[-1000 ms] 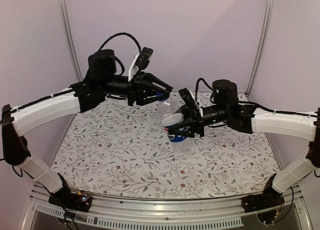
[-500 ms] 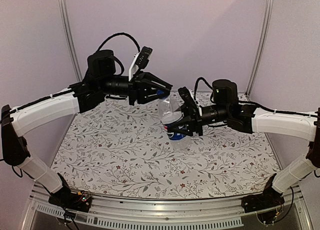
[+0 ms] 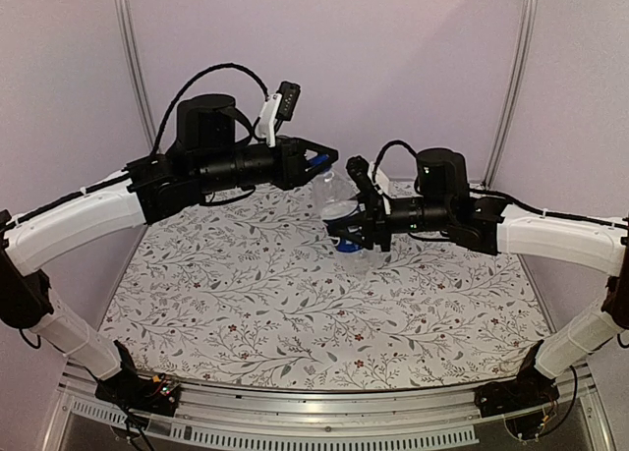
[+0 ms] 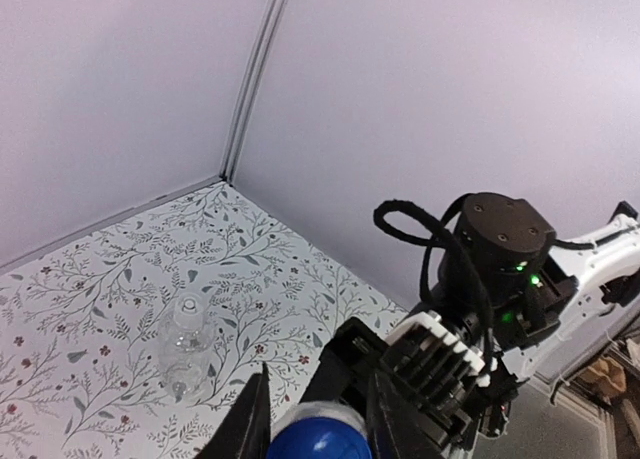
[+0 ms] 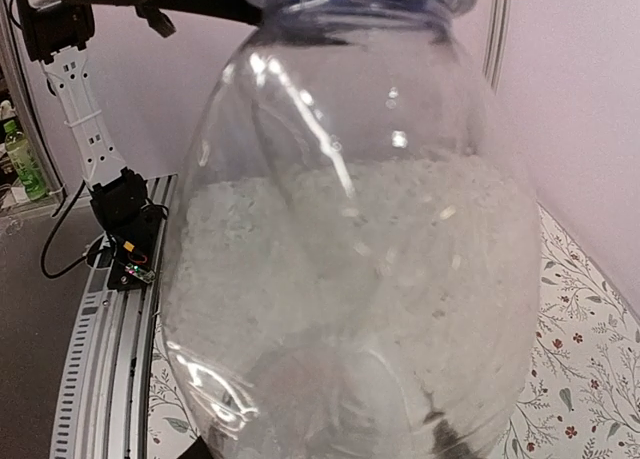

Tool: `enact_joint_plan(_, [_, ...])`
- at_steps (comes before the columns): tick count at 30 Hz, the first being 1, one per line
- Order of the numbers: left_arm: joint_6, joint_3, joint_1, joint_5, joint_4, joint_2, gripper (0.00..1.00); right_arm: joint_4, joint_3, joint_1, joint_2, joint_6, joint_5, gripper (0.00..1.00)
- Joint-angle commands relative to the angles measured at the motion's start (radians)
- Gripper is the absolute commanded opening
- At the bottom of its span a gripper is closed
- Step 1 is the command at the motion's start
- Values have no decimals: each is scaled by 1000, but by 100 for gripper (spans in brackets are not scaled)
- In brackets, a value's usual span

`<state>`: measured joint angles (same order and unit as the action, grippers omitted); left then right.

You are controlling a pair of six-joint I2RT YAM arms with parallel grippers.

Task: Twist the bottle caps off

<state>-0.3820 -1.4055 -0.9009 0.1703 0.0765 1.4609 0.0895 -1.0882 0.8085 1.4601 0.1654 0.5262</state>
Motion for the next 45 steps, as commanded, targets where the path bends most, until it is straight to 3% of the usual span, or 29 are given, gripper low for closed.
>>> enact_joint_plan(1, [-18,-56,-18,-291,112,24,0,-24,-26,-6,-3,10,-67,42])
enact_joint_plan(5, [-19,-58,-19,-293,110,22,3,-22,-20,-6,-3,13,-59,42])
enact_joint_plan(10, [38,-26,-13,-200,40,-7,22,-22,-14,-6,-3,20,-4,42])
enact_joint_plan(16, [192,31,29,97,-58,-70,61,-37,-8,-6,-31,48,182,44])
enact_joint_plan(22, [248,71,106,471,-149,-93,80,-76,-34,-6,-28,65,324,43])
enact_joint_plan(29, [255,80,147,795,-219,-57,83,-88,-64,-6,-6,64,450,43])
enact_joint_plan(36, [253,54,147,889,-264,9,79,-88,-77,-6,18,62,524,43])
enact_joint_plan(45, [171,60,147,956,-348,52,62,-88,-73,-6,31,62,532,43])
